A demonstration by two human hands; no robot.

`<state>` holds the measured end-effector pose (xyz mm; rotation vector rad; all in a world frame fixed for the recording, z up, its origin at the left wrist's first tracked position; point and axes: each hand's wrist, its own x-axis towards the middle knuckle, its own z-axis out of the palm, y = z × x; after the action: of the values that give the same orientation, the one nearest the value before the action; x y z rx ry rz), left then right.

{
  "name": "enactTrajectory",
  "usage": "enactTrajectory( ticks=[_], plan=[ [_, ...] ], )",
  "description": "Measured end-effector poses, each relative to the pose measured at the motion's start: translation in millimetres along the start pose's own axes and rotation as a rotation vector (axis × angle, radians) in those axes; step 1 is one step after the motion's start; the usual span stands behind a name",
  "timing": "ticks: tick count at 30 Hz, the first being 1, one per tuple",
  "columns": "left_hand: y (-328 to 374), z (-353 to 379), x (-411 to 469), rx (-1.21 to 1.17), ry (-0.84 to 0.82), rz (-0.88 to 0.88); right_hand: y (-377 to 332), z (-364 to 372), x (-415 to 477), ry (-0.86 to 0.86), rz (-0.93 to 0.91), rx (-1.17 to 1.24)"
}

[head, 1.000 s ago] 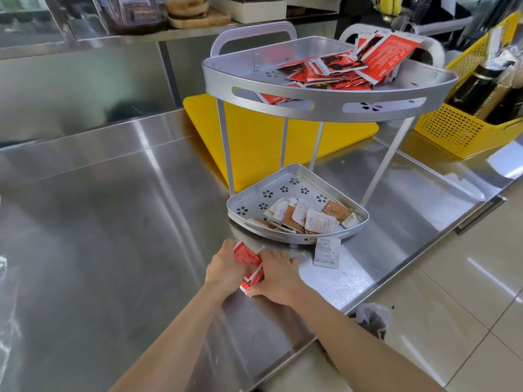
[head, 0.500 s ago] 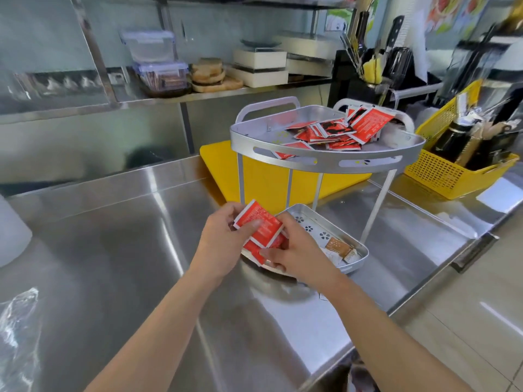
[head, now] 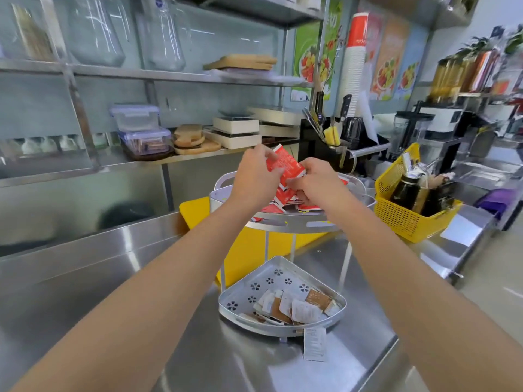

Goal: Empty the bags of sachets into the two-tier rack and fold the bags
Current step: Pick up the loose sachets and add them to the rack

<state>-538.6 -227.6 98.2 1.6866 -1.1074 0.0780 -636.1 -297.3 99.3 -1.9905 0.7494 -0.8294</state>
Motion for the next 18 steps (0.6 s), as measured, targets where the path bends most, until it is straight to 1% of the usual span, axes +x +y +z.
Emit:
enactTrajectory(
  ticks=[2, 3, 5, 6, 7, 8, 10, 12, 15, 16, 18],
  plan=[
    [-5.2, 8.2, 4.5, 0.113, -0.034, 0.001, 7.8, -0.2, 9.9, -0.025, 0.029, -0.124],
    [-8.5, 11.0, 5.6, 0.180, -0.083, -0.011, 12.0, -0.3, 13.6, -0.043, 0.037, -0.196],
    [-14.4, 14.1, 5.9, 0.296, -0.234, -0.042, 18.8, -1.1, 18.3, -0.093, 0.056, -0.333],
    [-16.5, 14.2, 5.2, 0.331, -0.296, -0.055, 21.4, -1.6, 19.7, -0.096, 0.054, -0.387],
    [-17.6, 13.5, 4.2, 0.358, -0.316, -0.059, 23.7, -2.2, 20.4, -0.064, 0.036, -0.424],
    [-17.6, 11.9, 3.0, 0.375, -0.297, -0.054, 25.7, -3.0, 20.0, 0.003, 0.002, -0.440],
    [-17.0, 8.0, -1.5, 0.365, -0.176, -0.007, 27.2, -5.4, 14.0, 0.202, -0.099, -0.401],
    [-18.6, 4.0, -10.7, 0.333, -0.033, 0.120, 28.7, -7.7, 2.9, 0.347, -0.200, -0.330],
    [-31.7, -0.6, -38.2, 0.269, 0.134, 0.329, 41.6, -5.6, -26.2, 0.438, -0.350, -0.176],
    [-39.3, 0.4, -48.5, 0.238, 0.160, 0.364, 49.3, -2.9, -37.3, 0.476, -0.431, -0.163],
    [-59.0, 8.8, -73.7, 0.197, 0.183, 0.401, 71.9, 4.3, -58.9, 0.565, -0.596, -0.235]
  ],
)
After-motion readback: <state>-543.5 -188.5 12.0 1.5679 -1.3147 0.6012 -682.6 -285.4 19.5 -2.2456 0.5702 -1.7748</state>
